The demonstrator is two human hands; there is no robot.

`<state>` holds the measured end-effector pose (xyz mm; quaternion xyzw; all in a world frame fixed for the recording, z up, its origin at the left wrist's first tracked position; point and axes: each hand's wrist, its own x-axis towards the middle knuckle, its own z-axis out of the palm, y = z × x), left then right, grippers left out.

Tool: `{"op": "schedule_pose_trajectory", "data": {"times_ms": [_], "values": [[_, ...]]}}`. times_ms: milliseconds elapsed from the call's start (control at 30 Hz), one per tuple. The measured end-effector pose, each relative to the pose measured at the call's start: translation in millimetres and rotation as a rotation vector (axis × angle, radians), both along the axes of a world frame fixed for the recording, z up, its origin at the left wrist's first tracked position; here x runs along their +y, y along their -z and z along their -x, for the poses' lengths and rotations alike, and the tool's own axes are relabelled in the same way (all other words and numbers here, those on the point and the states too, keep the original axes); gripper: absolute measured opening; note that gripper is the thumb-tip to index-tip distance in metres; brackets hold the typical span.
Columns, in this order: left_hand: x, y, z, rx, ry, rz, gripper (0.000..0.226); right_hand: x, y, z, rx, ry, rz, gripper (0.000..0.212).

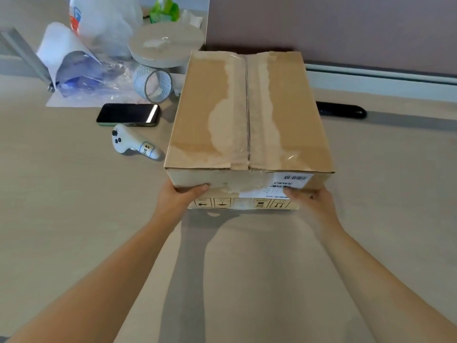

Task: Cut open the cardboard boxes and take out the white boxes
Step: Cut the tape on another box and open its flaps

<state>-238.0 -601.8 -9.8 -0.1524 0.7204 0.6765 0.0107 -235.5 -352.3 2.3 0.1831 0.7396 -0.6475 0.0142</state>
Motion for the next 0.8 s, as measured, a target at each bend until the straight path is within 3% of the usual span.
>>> {"op": "schedule_pose_trajectory", "data": {"times_ms": [300, 500, 667, 800], "values": [[41.5, -33.0, -25.1, 0.087, -0.08, -0.027, 0.039, 30.4, -30.4, -19.3, 0.101, -0.01, 0.033, 0.021], [108.0, -48.0, -76.9, 0.128, -0.048, -0.064, 0.078, 93.4, -42.3, -71.0, 0.114, -0.017, 0.025, 0.015], [186.3, -51.9, -134.8, 0.14, -0.057, -0.081, 0.047, 164.6, -46.2, -135.8, 0.114, -0.004, 0.009, 0.018], [235.5, -45.5, -164.3, 0.098, -0.045, -0.112, 0.065, 214.8, -42.6, -176.7, 0.083, 0.064, 0.003, 0.018]]}}
